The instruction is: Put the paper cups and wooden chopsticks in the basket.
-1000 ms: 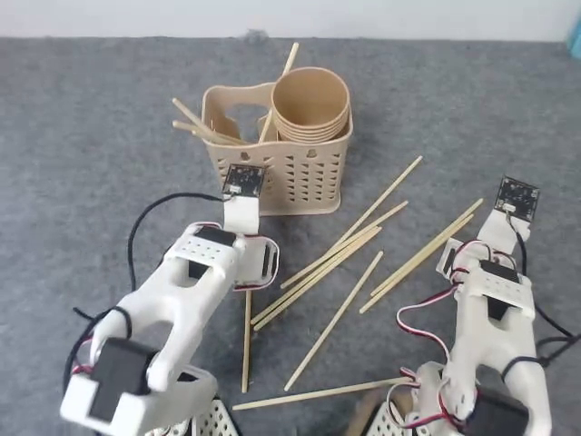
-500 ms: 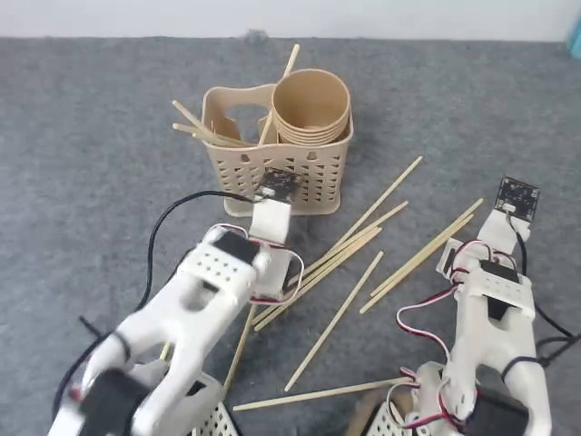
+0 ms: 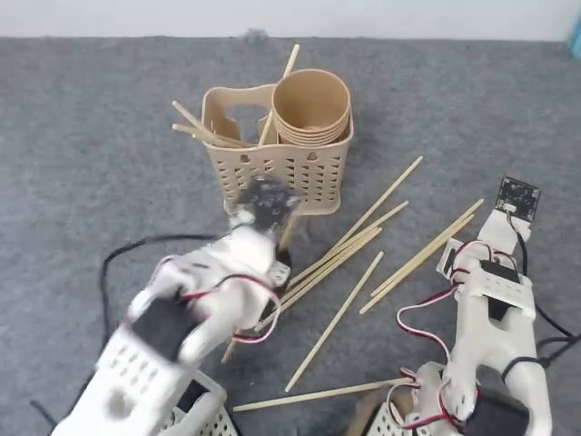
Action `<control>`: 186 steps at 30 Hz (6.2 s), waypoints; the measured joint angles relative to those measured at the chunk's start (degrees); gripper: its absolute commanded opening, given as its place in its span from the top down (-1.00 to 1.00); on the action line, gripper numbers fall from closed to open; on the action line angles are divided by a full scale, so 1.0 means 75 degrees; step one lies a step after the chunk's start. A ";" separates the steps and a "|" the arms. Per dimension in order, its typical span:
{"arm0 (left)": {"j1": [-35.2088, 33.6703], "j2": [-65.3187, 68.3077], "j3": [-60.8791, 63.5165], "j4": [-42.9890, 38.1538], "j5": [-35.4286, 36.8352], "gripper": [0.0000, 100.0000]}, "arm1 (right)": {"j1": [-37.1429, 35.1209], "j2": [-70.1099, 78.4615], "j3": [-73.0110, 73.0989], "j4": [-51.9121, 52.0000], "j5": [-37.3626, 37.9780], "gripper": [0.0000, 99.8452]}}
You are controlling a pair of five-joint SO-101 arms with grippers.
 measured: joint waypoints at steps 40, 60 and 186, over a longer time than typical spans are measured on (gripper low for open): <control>-0.3212 0.1840 0.1453 -0.9518 -0.0527 0.64 | 0.0000 0.0000 0.0000 0.0000 0.0000 0.98; -0.6834 0.1829 -0.2286 0.1735 -0.2040 0.48 | 0.0000 0.0000 0.0000 0.0000 0.0000 0.98; -0.6224 0.0563 -0.0692 -0.8897 -0.0903 0.97 | 0.0000 0.0000 0.0000 0.0000 0.0000 0.98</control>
